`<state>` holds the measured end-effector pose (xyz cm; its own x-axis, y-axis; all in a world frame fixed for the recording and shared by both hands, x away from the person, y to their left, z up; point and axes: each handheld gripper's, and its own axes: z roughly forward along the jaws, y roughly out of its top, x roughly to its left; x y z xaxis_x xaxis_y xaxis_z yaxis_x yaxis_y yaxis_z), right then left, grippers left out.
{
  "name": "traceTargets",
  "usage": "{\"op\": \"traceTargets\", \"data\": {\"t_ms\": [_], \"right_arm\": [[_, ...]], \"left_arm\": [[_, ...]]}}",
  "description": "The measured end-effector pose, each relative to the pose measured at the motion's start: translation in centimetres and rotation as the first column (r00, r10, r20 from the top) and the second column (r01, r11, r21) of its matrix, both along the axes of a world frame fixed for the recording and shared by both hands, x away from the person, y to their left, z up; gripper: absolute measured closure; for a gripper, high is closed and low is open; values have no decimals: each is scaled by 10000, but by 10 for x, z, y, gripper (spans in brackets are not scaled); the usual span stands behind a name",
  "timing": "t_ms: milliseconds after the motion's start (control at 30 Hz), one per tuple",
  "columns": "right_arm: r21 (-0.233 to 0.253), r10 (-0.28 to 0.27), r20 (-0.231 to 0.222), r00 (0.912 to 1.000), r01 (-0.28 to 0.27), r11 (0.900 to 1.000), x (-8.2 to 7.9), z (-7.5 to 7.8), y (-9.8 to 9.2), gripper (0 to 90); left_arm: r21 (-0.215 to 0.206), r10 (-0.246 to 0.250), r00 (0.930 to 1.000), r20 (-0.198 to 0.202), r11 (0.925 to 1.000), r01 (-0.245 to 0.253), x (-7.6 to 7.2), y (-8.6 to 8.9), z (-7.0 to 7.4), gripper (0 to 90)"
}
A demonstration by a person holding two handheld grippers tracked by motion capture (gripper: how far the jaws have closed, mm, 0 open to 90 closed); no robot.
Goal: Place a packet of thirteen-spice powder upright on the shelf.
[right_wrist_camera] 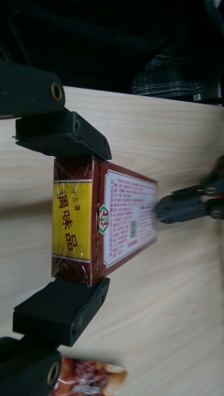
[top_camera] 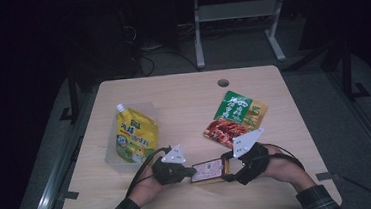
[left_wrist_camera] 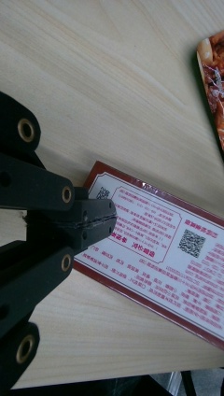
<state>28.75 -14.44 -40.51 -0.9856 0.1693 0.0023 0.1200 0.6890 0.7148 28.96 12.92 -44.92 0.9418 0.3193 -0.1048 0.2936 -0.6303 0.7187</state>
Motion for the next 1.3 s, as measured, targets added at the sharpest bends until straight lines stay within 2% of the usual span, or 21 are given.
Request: {"op": "traceTargets", "data": {"t_ms": [300, 367, 433, 467, 533, 600, 733, 800, 833, 900, 967, 1067, 1200, 1300], "right_arm": [[566, 192, 116, 9997, -198, 9982, 11, 24, 27, 322], [763, 256, -55, 9997, -251, 9968, 14, 28, 34, 322], [776, 426, 5, 9991, -425, 9961, 18, 31, 42, 322], [828, 371, -125, 9992, -360, 9959, 18, 33, 47, 322], [691, 783, 188, 9968, -794, 9944, 23, 33, 52, 322], [684, 880, 125, 9960, -887, 9937, 26, 34, 56, 321], [733, 917, 127, 9957, -924, 9930, 27, 33, 56, 318], [769, 761, -28, 9971, -757, 9942, 26, 34, 54, 314], [799, 765, 30, 9971, -765, 9939, 26, 33, 52, 312], [858, 653, -35, 9979, -648, 9942, 24, 33, 49, 310], [866, 568, -106, 9983, -557, 9947, 23, 32, 47, 300], [1006, 384, -181, 9991, -364, 9943, 22, 32, 46, 257], [1138, 222, -38, 9997, -216, 9933, 21, 33, 43, 205], [1249, -27, 20, 10000, 24, 9922, 19, 36, 37, 184]], "left_arm": [[9, 130, 9995, -298, 9999, -130, 4, 0, -5, 898], [68, 40, 9994, -336, 10000, -37, 4, -2, -8, 897], [154, -90, 9994, -341, 9998, 96, 2, -6, -11, 897], [221, -162, 9993, -339, 9996, 170, 0, -8, -12, 897], [259, -225, 9993, -293, 9994, 232, -1, -11, -13, 897], [232, -224, 9992, -343, 9995, 232, 0, -11, -13, 897], [187, -224, 9993, -287, 9996, 229, 0, -10, -11, 897], [81, -262, 9993, -262, 9996, 264, -1, -9, -10, 897], [225, -373, 9992, -164, 9990, 377, 0, -8, -8, 897], [-44, -239, 9992, -315, 9997, 238, -3, -9, -8, 897], [-9, -316, 9991, -283, 9995, 316, -3, -9, -8, 897], [-57, -297, 9990, -327, 9995, 295, -3, -8, -7, 897], [57, -368, 9988, -333, 9993, 370, -4, -6, -6, 897], [-16, -368, 9985, -397, 9993, 368, -7, -5, -6, 897]]}}
